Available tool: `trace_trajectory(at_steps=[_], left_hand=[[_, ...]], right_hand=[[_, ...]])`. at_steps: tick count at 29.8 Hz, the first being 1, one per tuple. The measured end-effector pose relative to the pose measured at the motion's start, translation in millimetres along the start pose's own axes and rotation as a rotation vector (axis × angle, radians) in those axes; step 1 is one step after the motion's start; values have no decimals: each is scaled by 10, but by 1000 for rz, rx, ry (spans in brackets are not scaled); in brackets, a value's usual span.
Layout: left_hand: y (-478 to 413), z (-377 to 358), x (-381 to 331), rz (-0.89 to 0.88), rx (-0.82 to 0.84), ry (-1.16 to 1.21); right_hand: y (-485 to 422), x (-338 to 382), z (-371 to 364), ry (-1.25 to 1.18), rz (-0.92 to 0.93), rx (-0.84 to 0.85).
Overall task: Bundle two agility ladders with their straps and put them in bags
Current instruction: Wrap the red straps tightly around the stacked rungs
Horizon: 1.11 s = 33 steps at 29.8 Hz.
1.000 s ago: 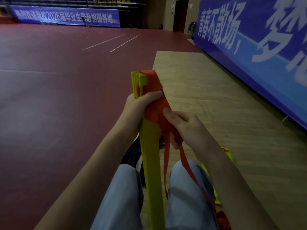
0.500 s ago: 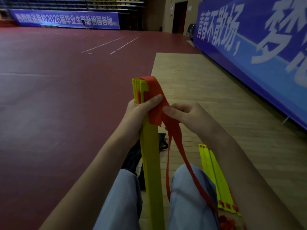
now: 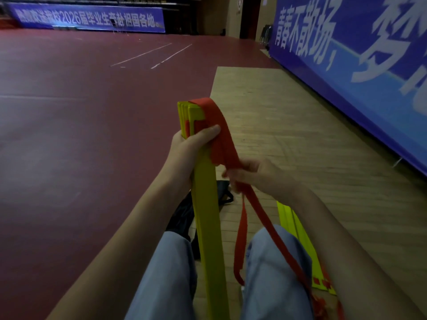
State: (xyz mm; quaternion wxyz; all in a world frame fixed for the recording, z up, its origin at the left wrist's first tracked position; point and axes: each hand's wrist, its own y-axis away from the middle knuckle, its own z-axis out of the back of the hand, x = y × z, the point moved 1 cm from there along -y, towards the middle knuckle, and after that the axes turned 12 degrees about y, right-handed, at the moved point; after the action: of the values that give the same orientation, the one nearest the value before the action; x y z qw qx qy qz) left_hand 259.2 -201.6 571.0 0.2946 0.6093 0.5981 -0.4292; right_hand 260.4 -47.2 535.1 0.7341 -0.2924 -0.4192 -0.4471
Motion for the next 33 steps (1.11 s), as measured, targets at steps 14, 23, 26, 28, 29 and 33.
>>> trace_trajectory(at_steps=[14,23,26,28,29,33], left_hand=[[-96,-43,51,-23,-28,2],[-92,58,39,-80,-96,-12],[-37,94,6,-90,-98,7],[-19,100,-9,-95,-86,21],[-14,103,-15,-96,-79,28],[-3,99,-29,-93,-40,19]], right_hand=[[-241,-773,131,33,-255,-300],[-181,-744,615,417,77,-950],[-173,-723,773,485,74,-935],[-208,-608,907,568,104,-943],[-229,-535,961,609,98,-955],[-329,-355,1114,605,47,-1015]])
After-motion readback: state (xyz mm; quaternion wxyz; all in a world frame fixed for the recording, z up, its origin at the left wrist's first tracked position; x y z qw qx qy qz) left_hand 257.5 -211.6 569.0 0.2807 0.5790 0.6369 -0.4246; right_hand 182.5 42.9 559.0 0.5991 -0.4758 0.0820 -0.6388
